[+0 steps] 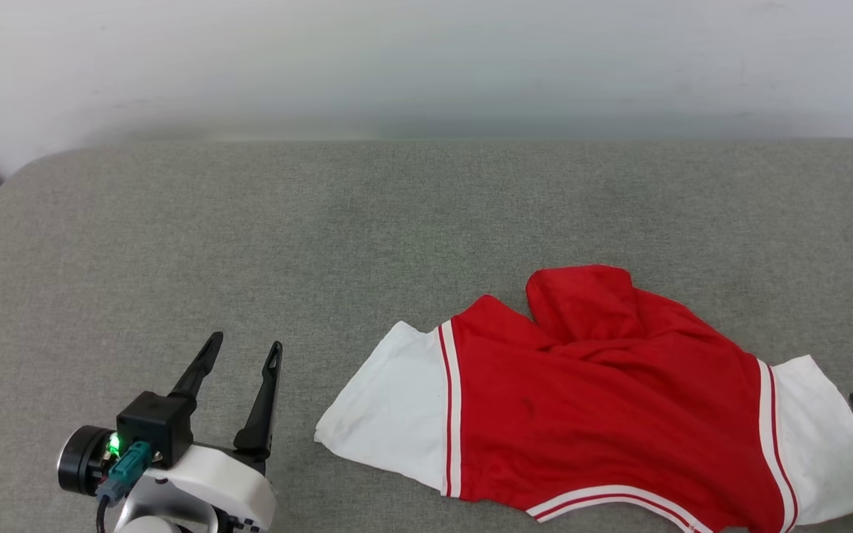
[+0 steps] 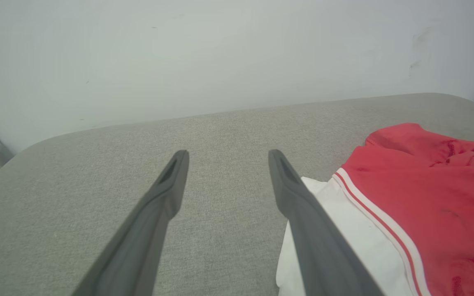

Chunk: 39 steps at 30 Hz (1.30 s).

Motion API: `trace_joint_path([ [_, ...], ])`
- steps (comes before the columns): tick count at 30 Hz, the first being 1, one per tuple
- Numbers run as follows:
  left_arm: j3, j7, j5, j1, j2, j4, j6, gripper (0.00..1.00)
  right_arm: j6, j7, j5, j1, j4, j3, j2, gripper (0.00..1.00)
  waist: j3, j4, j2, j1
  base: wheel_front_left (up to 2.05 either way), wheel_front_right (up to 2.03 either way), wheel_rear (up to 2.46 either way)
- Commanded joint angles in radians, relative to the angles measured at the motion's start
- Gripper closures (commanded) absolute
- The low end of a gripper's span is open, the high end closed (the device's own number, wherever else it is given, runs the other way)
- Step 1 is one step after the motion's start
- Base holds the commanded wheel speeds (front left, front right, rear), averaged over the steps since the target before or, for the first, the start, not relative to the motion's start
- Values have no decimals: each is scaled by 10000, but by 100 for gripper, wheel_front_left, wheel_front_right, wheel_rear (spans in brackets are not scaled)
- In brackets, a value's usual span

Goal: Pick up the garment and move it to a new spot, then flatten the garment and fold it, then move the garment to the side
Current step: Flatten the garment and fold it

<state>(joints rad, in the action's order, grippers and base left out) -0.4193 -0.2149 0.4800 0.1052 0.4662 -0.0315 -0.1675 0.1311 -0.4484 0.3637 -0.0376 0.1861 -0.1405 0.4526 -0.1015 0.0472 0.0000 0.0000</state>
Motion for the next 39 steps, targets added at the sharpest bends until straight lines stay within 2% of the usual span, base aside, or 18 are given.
trace_joint_path([
  [1, 13, -51, 59, -176, 40, 46, 14, 0, -5, 390, 71, -86, -197, -26, -102, 0, 97, -75, 0, 0, 0, 0, 0],
  [10, -96, 245, 297, -627, 175, 531, 91, 0, -5, 3706, 400, 369, -1892, -690, -1259, 0, 222, -455, 0, 0, 0, 0, 0],
  [14, -403, 1447, 592, -667, 475, 1018, 278, 0, -5, 5000, 433, 651, -2658, -811, -1779, 0, 9, -626, 0, 0, 0, 0, 0],
  [17, -665, 2816, 878, -673, 698, 1416, 259, 0, -5, 5597, 399, 823, -3018, -683, -1986, 0, -199, -771, 0, 0, 0, 0, 0],
  [21, -943, 4659, 984, -480, 1066, 1804, -87, 0, -5, 5869, 256, 819, -3185, -526, -2116, 0, -541, -991, 0, 0, 0, 0, 0],
  [24, -1091, 5649, 942, -349, 1264, 1769, -344, 0, -5, 5987, 183, 678, -3220, -460, -2214, 0, -800, -1154, 0, 0, 0, 0, 0],
  [30, -1052, 6338, 607, -44, 1452, 1138, -927, 0, -5, 6160, 98, 533, -3269, -299, -2274, 0, -1256, -1430, 0, 0, 0, 0, 0],
  [34, -1102, 6440, 712, -5, 1412, 819, -850, 0, -5, 6233, 40, 440, -3246, -277, -2272, 0, -1429, -1522, 0, 0, 0, 0, 0],
  [39, -1535, 7015, 1144, -183, 1289, 421, -328, 0, -5, 6259, 0, 335, -3125, -284, -2272, 0, -1630, -1622, 0, 0, 0, 0, 0],
])
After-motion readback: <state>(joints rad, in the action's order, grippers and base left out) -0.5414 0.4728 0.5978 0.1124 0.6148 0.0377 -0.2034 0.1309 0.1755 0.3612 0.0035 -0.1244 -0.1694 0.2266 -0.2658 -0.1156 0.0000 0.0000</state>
